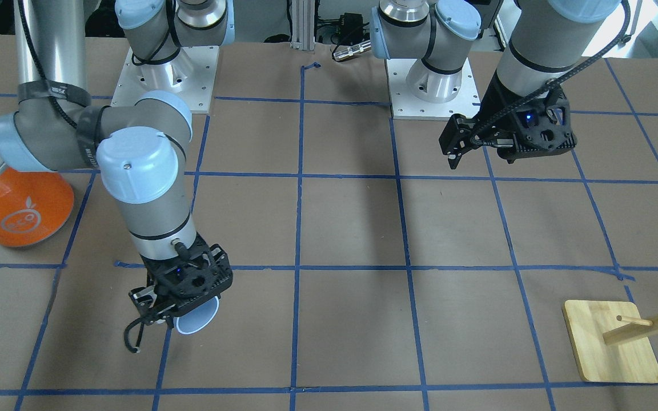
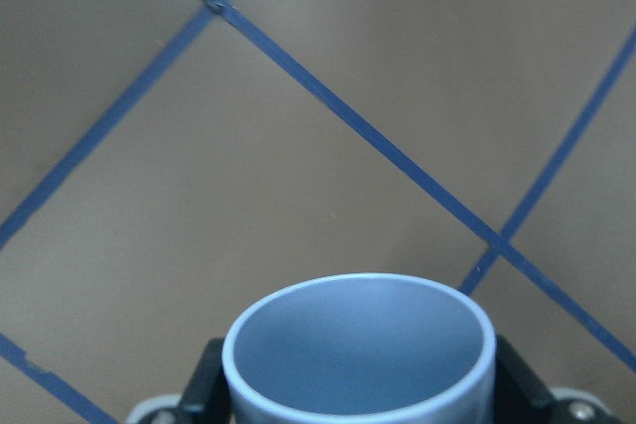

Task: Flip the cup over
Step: 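Lift the white cup with the right gripper and carry it toward the left arm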

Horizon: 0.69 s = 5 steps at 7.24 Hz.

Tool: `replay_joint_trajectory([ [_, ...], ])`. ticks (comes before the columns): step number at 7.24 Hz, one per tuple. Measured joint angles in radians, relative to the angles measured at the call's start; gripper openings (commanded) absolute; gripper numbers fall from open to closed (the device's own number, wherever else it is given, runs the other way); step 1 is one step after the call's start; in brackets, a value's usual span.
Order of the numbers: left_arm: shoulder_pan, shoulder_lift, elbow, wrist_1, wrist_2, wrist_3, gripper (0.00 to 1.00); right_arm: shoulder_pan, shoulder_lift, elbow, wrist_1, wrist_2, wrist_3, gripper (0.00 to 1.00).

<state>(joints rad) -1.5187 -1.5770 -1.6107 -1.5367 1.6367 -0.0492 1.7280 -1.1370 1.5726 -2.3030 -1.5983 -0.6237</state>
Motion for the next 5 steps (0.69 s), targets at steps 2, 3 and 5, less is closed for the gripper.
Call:
replay_joint_trajectory([
  [2, 0.000, -0.001, 0.000, 0.004, 0.000, 0.000, 1.00, 0.106, 0.006, 0.009, -0.085, -0.002, -0.086, 0.62],
  [3, 0.000, 0.000, 0.000, 0.006, 0.001, 0.000, 1.00, 0.137, 0.015, 0.011, -0.114, 0.000, -0.116, 0.62],
  [5, 0.006, 0.000, 0.007, 0.010, 0.002, 0.000, 1.00, 0.200, 0.030, 0.016, -0.149, 0.000, -0.160, 0.61],
])
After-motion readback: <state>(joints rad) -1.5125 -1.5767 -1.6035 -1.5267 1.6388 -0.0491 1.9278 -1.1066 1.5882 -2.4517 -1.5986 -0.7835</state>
